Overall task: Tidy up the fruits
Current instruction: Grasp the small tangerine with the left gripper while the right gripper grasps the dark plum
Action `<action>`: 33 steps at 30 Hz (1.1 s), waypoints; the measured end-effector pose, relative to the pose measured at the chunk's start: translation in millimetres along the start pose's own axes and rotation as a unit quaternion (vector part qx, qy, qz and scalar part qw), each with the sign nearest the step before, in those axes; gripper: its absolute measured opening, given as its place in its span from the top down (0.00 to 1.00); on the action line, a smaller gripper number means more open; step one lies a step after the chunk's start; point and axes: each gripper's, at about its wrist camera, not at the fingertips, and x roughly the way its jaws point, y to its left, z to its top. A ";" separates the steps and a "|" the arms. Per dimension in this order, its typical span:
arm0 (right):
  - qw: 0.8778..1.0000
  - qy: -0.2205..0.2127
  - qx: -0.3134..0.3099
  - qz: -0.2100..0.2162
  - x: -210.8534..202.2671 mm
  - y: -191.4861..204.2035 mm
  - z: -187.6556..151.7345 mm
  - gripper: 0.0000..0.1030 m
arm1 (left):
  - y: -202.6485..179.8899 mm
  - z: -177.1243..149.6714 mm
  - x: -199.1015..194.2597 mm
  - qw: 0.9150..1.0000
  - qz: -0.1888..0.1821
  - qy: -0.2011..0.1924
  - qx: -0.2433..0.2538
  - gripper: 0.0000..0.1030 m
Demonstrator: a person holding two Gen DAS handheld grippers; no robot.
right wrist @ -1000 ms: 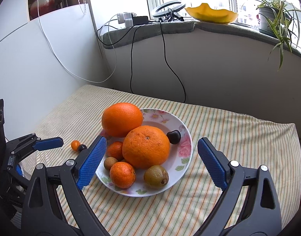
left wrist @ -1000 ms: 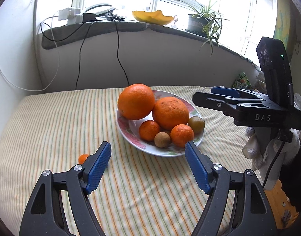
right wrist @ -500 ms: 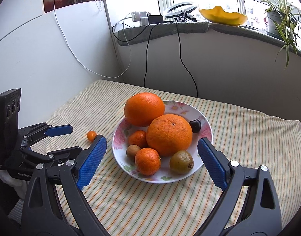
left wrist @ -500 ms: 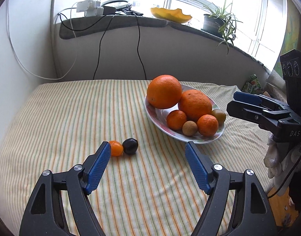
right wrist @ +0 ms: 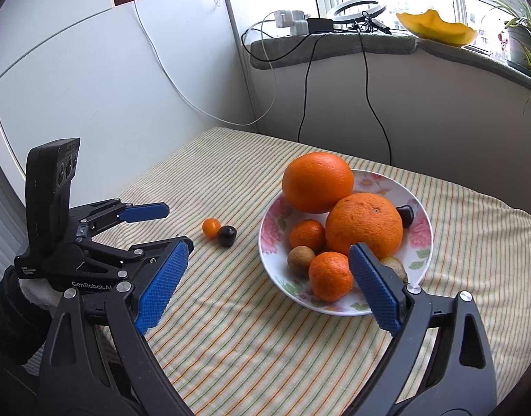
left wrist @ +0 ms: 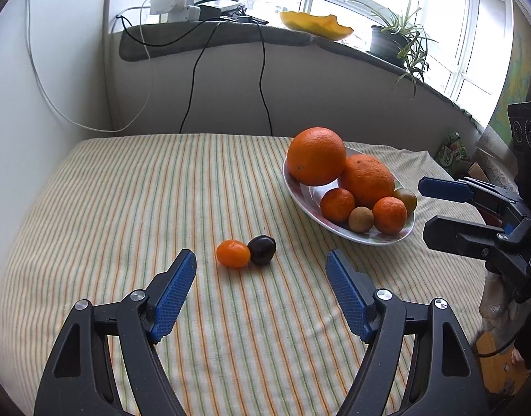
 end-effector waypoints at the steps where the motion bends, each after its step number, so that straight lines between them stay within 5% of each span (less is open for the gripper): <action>1: 1.000 0.003 -0.002 0.003 2.0 2.4 -0.8 0.07 | 1.5 -0.3 -0.1 1.000 0.000 0.000 -0.001 0.25; 9: 0.999 0.033 -0.012 0.036 27.8 25.9 -8.9 0.24 | 20.7 -4.5 2.9 1.000 -0.015 0.011 -0.017 0.40; 14: 0.997 0.054 -0.002 0.052 53.0 34.8 -11.5 0.46 | 31.2 -5.2 6.4 0.999 -0.036 0.021 -0.024 0.54; 33: 0.997 0.077 -0.021 -0.013 105.9 57.3 -5.8 0.64 | 49.9 1.6 34.3 0.995 -0.083 0.058 -0.023 0.65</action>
